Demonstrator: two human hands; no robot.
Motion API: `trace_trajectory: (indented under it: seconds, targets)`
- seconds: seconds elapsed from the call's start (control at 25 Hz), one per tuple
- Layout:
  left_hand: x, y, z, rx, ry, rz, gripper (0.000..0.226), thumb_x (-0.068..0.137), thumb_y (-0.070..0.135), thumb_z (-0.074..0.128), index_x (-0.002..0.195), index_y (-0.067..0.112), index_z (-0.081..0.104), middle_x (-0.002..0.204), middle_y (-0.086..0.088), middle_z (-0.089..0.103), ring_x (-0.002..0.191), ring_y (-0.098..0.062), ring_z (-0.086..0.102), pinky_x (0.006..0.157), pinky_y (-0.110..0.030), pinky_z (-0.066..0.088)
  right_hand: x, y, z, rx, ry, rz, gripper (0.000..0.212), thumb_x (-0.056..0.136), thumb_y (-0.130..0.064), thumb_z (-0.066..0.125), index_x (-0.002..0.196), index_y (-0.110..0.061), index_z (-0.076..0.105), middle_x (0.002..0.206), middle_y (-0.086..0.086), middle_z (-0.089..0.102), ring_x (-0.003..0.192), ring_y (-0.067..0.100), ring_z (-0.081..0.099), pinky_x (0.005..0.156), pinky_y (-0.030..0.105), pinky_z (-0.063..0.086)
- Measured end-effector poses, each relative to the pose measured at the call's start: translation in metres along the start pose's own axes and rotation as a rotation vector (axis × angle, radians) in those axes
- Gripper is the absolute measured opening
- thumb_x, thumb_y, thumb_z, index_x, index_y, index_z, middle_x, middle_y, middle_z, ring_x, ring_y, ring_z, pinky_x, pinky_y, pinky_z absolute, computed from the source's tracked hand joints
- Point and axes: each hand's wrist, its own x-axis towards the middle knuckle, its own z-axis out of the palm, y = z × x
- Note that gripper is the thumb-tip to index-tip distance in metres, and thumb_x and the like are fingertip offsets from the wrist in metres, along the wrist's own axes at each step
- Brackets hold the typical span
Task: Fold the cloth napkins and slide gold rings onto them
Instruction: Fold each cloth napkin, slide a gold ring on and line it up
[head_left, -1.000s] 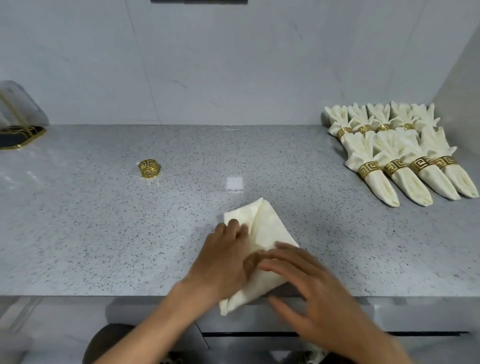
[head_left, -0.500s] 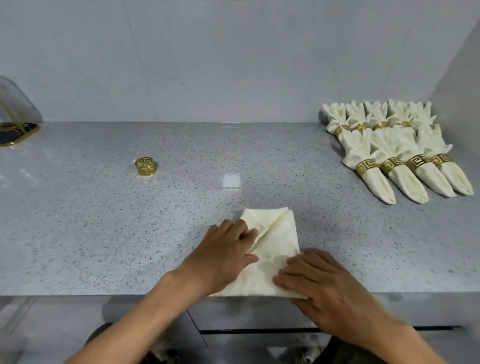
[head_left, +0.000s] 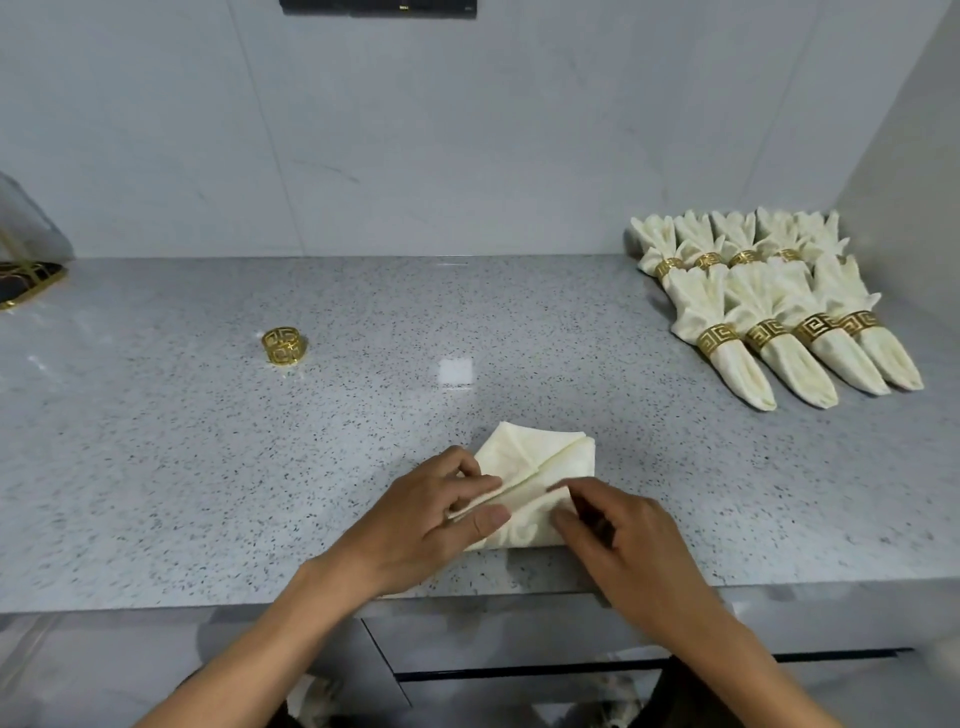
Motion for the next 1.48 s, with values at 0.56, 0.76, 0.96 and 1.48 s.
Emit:
trace_trajectory:
  seconds: [0.56,0.76,0.96,1.48]
  targets:
    - [0.009,0.015,-0.002,0.150,0.067,0.004,0.021,0.093,0.031,0.062,0.109,0.036,0.073,0.095,0.018,0.056,0.073,-0.003,0.059,0.070,-0.020,0.047,0.024,-0.011,0.022,-0.373,0.218,0.087,0.021,0.086,-0.033,0.072,0.079,-0.019,0.058,0.082,-0.005,0.053,0.067,0.016,0.052,0.051,0.025,0.039]
    - [0.024,0.040,0.021,0.108,0.197,-0.264,0.027,0.097,0.021,0.051,0.115,0.023,0.071,0.115,0.006,0.063,0.106,-0.015,0.062,0.090,-0.023,0.046,-0.012,-0.034,0.031,-0.256,0.200,-0.145,0.015,0.093,-0.032,0.050,0.094,-0.023,0.062,0.082,-0.008,0.059,0.066,0.016,0.052,0.062,0.037,0.044]
    - [0.034,0.030,-0.001,0.091,-0.032,-0.229,0.028,0.091,0.022,0.064,0.116,0.031,0.070,0.100,0.017,0.057,0.090,0.001,0.054,0.077,-0.014,0.041,-0.025,-0.038,0.037,-0.422,0.075,-0.068,0.029,0.083,-0.053,0.053,0.093,-0.030,0.067,0.095,-0.013,0.063,0.080,0.019,0.058,0.067,0.039,0.047]
    - [0.011,-0.021,-0.009,0.194,0.119,0.098,0.023,0.088,0.036,0.069,0.109,0.029,0.074,0.102,0.029,0.056,0.104,0.003,0.045,0.088,-0.013,0.037,0.008,0.030,0.003,-0.307,0.167,-0.091,0.006,0.091,-0.024,0.069,0.096,-0.024,0.072,0.093,-0.013,0.062,0.084,0.016,0.052,0.073,0.037,0.044]
